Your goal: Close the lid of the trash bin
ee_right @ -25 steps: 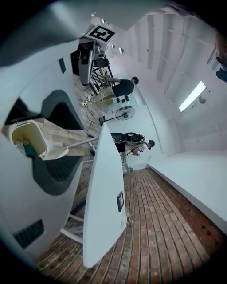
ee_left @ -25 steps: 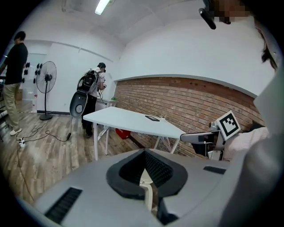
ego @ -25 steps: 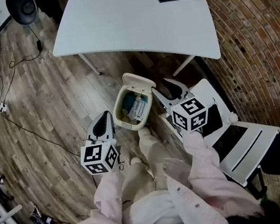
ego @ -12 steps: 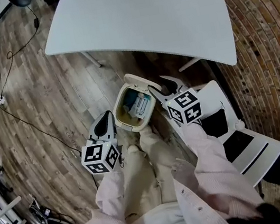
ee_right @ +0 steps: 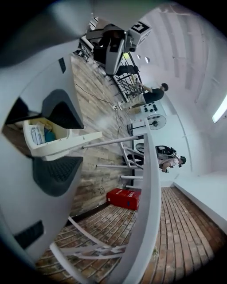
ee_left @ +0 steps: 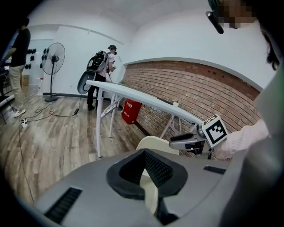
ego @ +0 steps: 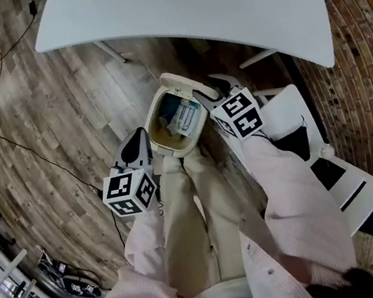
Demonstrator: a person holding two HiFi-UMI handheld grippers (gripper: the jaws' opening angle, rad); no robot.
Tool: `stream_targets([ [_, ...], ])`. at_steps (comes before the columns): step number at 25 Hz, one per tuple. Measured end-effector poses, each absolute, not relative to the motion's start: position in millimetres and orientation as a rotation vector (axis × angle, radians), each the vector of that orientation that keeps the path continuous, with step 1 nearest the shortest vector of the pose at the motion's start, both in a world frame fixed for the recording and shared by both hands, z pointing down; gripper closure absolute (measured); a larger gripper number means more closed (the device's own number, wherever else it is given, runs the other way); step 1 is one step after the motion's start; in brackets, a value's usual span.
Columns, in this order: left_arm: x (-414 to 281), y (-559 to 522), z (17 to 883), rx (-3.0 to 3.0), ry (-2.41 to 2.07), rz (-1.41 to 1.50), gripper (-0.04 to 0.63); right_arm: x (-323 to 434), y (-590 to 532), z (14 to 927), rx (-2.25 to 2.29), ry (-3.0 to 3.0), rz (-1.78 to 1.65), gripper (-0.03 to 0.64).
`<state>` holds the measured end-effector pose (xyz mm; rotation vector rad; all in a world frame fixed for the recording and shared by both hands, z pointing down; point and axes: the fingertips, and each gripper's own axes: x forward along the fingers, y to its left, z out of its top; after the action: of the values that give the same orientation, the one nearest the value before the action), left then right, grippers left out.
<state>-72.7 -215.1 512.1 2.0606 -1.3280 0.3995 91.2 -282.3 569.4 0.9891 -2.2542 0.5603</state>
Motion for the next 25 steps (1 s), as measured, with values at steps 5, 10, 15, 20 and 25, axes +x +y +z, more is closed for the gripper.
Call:
stream_targets([
  [5,-75.2,-212.6,531.2,2.037,-1.318,0.396,0.603,84.2,-278.4,590.5,0.91,-2.216,0.491,0.439],
  [10,-77.4,-208.8,540.8,2.027,-1.311,0.387,0.603,83.5,-273.5,595.3,0.902,-2.197,0.436,0.439],
  [15,-83.9,-202.2,546.5,2.016,-1.31,0.377,0.603,78.5,-266.1,595.5,0.897,-2.186,0.41,0.439],
  [20,-89.2,-190.9,555.5,2.005,-1.307,0.378,0.603,74.9,-262.5,594.6,0.96,-2.19,0.371,0.439],
  [25,-97.8,-177.6,562.6,1.992,-1.294,0.383,0.603,63.6,-251.9,595.5,0.981,-2.185,0.348,0.439],
])
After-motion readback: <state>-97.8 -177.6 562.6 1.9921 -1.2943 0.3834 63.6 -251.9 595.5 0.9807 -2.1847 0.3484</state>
